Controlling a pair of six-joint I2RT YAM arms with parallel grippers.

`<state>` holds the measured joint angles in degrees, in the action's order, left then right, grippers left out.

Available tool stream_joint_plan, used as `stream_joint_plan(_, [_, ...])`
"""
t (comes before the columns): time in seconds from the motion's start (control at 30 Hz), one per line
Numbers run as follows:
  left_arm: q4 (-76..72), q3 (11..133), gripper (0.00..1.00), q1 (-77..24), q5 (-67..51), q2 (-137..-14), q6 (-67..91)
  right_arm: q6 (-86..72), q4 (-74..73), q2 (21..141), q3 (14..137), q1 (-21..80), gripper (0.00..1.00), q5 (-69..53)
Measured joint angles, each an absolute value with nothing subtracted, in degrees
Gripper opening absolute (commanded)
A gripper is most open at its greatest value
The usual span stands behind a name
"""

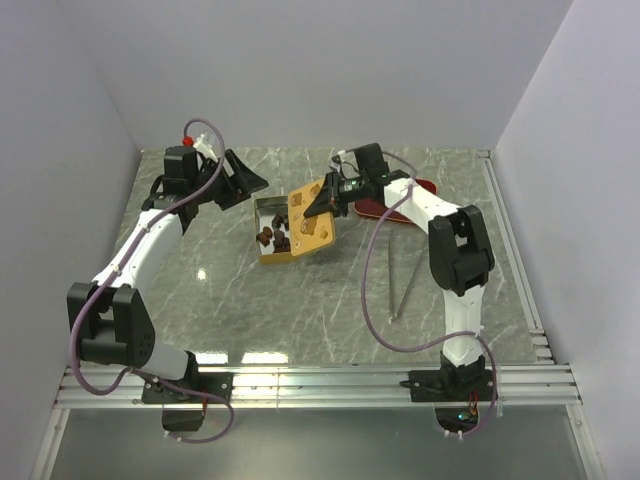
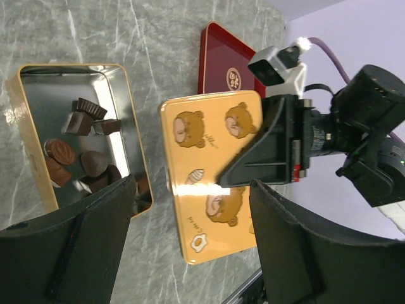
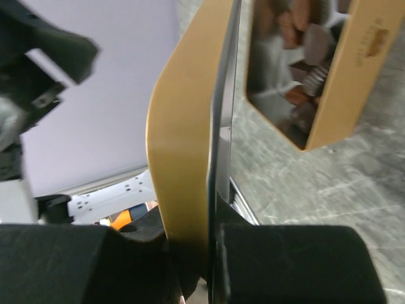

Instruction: Pack the chocolate

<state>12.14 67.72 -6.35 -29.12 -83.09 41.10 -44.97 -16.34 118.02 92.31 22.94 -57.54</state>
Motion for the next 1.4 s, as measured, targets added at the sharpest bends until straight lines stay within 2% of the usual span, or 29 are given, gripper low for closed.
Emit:
stream_joint_plan(0.77, [17.9,65.4,0.76,-6.3,-30.1,-87.9,35.2,-47.3,-8.0,123.3,92.3,24.5,0.15,-52.5])
stream_joint_plan(1.4, [21.2,65.4,0.74,-6.3,-28.3,-92.5,30.8,-45.2,-11.1,126.0,92.4,25.1,0.17,-48.7])
